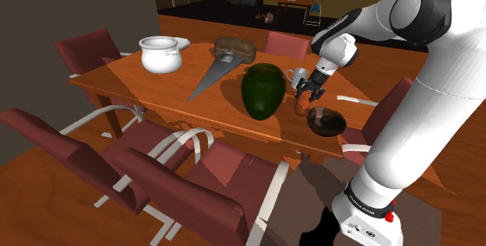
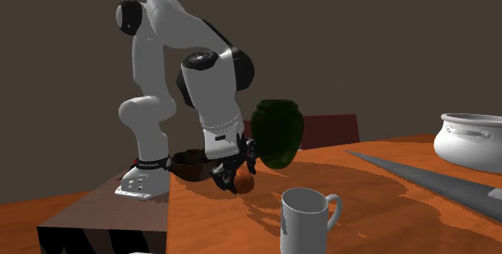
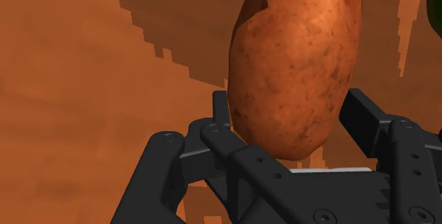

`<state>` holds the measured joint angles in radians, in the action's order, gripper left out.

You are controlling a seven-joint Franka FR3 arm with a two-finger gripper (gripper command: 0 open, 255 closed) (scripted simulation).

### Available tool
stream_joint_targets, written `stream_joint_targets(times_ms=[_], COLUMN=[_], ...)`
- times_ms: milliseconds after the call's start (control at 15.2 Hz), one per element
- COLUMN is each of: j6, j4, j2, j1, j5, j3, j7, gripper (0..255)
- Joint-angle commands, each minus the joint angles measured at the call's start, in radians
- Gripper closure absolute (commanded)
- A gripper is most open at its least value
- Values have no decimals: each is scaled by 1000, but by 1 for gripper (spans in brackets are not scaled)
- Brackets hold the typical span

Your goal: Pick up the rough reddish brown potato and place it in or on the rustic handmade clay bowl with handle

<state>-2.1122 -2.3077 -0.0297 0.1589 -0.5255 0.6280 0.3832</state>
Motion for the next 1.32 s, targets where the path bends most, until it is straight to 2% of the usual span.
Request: stream_joint_targets(times_ms=[0, 1254], j6=[0, 177], j4=[-1, 96], j2=[0, 161], j1=[0, 6], j5=[0, 146], j3=[0, -10], j7=[0, -173], gripper=[255, 255])
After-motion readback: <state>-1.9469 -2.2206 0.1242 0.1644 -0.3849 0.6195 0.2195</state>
